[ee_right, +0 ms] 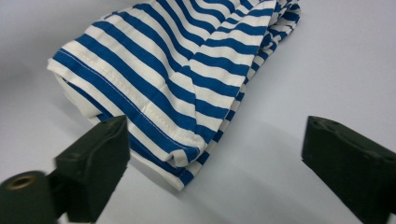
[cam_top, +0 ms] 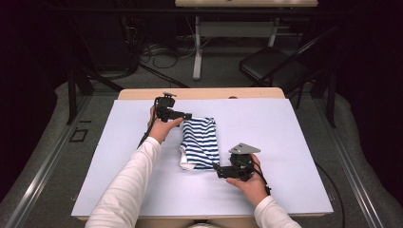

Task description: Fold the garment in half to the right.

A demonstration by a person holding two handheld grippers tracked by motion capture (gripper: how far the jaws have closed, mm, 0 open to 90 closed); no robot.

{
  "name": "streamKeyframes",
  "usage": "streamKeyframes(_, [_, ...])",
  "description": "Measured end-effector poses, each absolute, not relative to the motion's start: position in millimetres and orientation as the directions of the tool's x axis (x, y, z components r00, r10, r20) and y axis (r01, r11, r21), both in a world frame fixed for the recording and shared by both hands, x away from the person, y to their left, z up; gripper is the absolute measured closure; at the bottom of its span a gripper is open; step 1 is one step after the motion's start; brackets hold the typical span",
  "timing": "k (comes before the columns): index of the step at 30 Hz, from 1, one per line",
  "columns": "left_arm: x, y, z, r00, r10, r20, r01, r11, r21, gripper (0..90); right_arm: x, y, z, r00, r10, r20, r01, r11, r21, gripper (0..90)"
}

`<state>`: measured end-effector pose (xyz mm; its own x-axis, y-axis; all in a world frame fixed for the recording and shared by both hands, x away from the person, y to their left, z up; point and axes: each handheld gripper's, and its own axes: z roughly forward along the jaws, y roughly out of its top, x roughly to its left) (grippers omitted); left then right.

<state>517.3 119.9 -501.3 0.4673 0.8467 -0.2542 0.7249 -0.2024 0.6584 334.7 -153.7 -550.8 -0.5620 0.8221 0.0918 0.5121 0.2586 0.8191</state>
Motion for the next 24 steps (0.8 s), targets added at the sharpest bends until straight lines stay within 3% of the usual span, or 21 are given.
streamKeyframes(6, [510,122,-499,0.483,0.839,-0.252,0.708,-0.205,0.676,0.6,335,-152,-551,-0.572,0.816,0.085,0.522,0.282,0.805,0.0])
streamKeyframes(24, [476,129,-487,0.574,0.779,-0.254,0.65,-0.244,0.72,0.6,336,-159,-544,-0.546,0.829,0.12,0.544,0.243,0.803,0.0])
